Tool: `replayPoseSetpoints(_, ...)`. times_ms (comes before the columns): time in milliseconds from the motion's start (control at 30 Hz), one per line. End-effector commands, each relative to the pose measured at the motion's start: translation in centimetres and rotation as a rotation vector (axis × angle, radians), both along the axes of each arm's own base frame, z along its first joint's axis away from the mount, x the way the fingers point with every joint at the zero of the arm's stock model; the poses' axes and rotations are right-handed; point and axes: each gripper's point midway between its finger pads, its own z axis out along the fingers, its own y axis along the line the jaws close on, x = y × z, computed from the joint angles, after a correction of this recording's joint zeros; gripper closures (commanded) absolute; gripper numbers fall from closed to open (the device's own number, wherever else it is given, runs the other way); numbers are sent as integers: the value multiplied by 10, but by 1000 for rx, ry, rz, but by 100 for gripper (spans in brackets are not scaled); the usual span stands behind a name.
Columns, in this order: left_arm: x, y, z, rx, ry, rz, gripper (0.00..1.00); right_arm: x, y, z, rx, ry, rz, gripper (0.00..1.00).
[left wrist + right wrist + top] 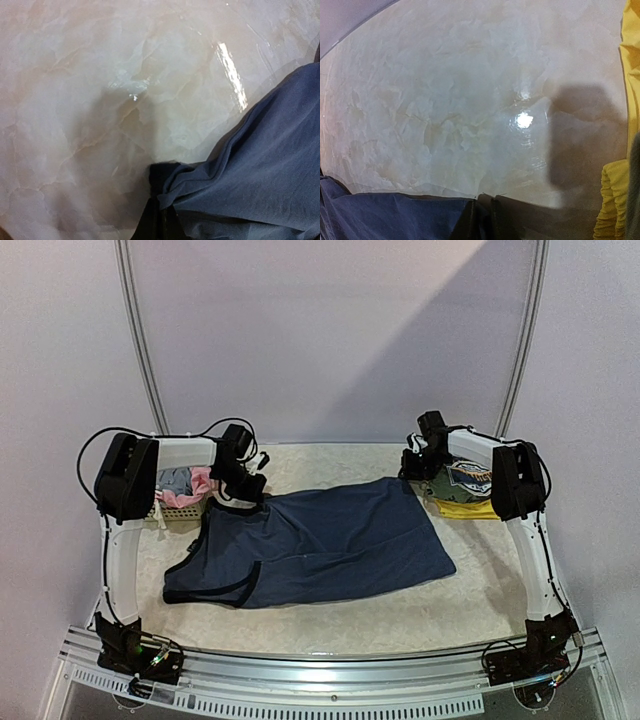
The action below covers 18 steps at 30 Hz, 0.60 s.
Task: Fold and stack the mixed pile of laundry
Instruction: Pick up the 1/3-folded tank top from the center of the board.
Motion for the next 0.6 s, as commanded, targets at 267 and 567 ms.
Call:
replayPoseSetpoints(267,16,-3,23,-29,-35,20,100,-6,0,23,-4,-9,21,100)
replayPoseSetpoints(567,8,-3,55,-21,-106,31,100,-20,-8,73,-22,-114,34,100)
